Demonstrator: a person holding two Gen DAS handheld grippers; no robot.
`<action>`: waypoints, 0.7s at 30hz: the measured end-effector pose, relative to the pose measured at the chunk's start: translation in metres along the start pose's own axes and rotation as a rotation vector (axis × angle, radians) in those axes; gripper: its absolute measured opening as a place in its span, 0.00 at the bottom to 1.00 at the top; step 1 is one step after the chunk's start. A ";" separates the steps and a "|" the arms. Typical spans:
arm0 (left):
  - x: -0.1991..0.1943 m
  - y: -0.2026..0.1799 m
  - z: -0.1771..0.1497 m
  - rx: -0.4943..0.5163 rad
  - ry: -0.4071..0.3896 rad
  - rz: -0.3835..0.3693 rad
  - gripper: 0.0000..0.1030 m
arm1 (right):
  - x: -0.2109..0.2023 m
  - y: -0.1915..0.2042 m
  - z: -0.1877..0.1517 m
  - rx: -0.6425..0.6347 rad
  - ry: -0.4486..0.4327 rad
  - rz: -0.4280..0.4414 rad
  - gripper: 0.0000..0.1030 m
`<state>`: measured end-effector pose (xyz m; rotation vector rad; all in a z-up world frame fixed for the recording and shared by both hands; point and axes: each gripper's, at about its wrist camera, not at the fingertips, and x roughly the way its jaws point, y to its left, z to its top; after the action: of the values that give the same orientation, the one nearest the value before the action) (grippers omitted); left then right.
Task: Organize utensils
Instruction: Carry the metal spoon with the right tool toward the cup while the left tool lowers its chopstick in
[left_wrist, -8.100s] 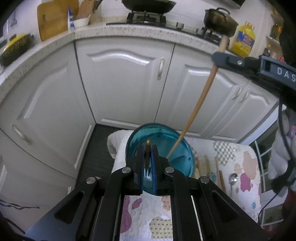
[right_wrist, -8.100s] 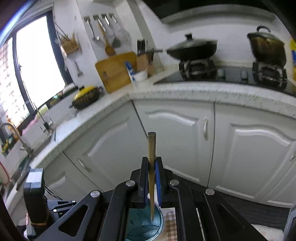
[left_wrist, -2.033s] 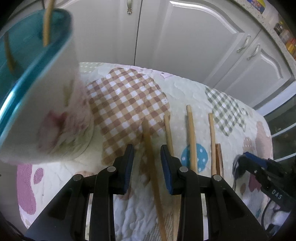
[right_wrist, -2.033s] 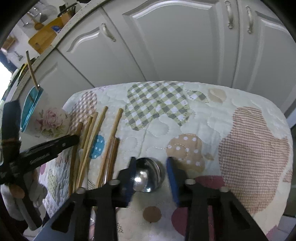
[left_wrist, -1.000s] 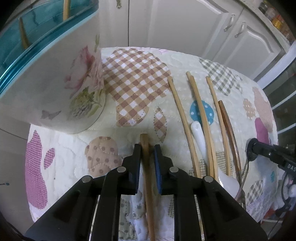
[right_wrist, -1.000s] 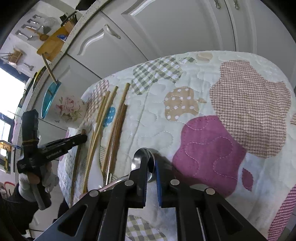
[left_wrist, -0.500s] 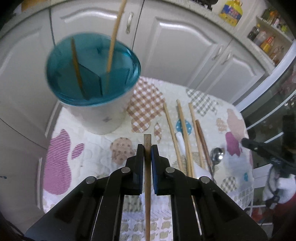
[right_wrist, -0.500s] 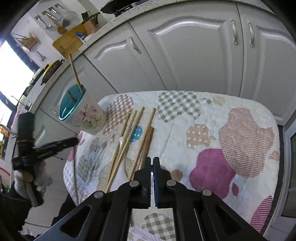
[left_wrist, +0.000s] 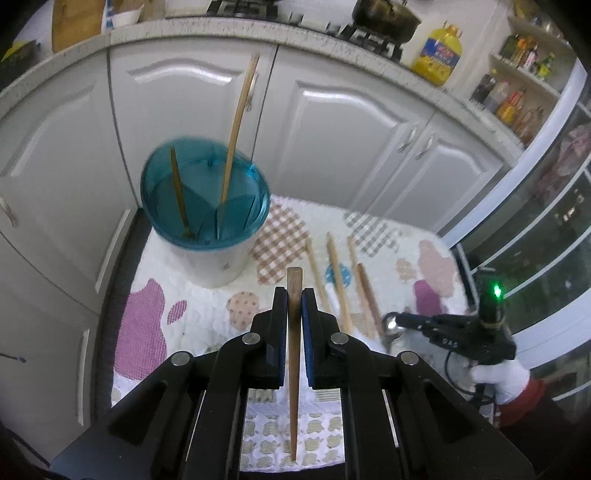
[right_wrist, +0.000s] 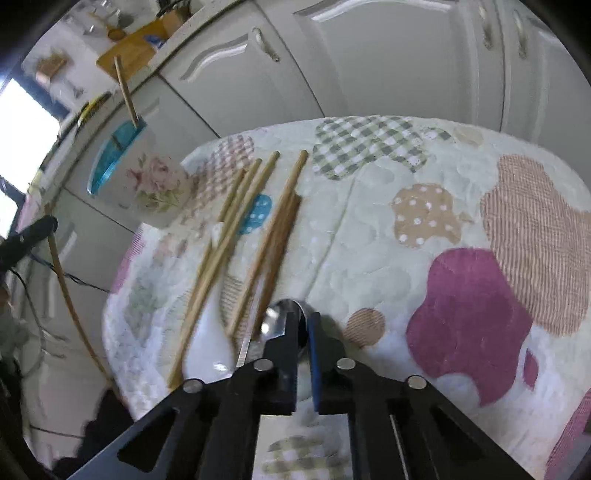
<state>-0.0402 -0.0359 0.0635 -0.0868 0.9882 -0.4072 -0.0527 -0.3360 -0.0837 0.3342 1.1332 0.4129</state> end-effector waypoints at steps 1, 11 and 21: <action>-0.005 0.000 0.002 0.002 -0.010 -0.005 0.06 | -0.006 0.002 0.000 -0.009 -0.007 -0.001 0.02; -0.055 0.014 0.019 -0.022 -0.102 -0.022 0.06 | -0.055 0.023 0.005 -0.064 -0.058 -0.041 0.02; -0.110 0.024 0.057 -0.032 -0.222 -0.012 0.06 | -0.116 0.086 0.064 -0.184 -0.209 0.001 0.02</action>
<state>-0.0390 0.0203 0.1764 -0.1634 0.7758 -0.3839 -0.0487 -0.3195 0.0736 0.2105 0.8836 0.4683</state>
